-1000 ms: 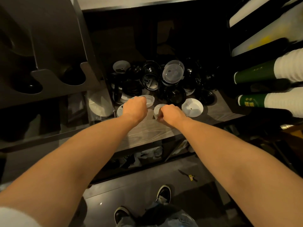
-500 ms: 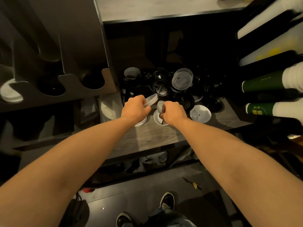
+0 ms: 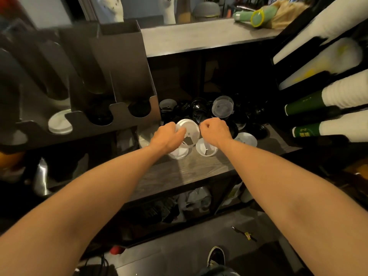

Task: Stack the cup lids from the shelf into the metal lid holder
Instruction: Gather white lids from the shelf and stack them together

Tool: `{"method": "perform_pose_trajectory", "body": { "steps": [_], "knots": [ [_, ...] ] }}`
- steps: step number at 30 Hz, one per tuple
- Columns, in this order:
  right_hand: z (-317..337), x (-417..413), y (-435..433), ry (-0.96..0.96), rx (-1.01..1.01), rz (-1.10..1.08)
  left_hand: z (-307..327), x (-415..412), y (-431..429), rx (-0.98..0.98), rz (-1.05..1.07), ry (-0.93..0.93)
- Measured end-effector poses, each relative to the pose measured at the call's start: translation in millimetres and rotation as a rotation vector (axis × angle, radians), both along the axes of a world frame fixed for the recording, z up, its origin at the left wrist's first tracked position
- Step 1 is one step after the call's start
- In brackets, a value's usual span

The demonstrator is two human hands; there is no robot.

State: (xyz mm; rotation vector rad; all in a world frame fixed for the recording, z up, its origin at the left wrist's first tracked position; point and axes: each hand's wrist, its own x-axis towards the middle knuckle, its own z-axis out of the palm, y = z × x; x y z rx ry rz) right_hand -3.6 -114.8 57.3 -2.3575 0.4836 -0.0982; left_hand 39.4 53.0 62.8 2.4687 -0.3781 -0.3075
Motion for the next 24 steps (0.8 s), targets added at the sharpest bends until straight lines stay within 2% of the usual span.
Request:
{"method": "perform_pose_trajectory", "body": {
  "steps": [5, 8, 15, 20, 24],
  "knots": [
    [19, -17, 41, -0.052, 0.189, 0.017, 23, -15, 38, -0.136, 0.039, 0.047],
    [24, -22, 66, -0.087, 0.219, 0.045, 33, -23, 65, -0.113, 0.059, 0.041],
    [44, -19, 131, -0.084, 0.23, 0.161, 56, -43, 136, 0.161, -0.088, -0.192],
    [61, -8, 182, -0.098, 0.214, 0.236, 75, -53, 188, 0.219, -0.075, -0.427],
    [70, 1, 215, -0.096, 0.195, 0.317, 81, -56, 221, 0.177, -0.004, -0.489]
  ]
}}
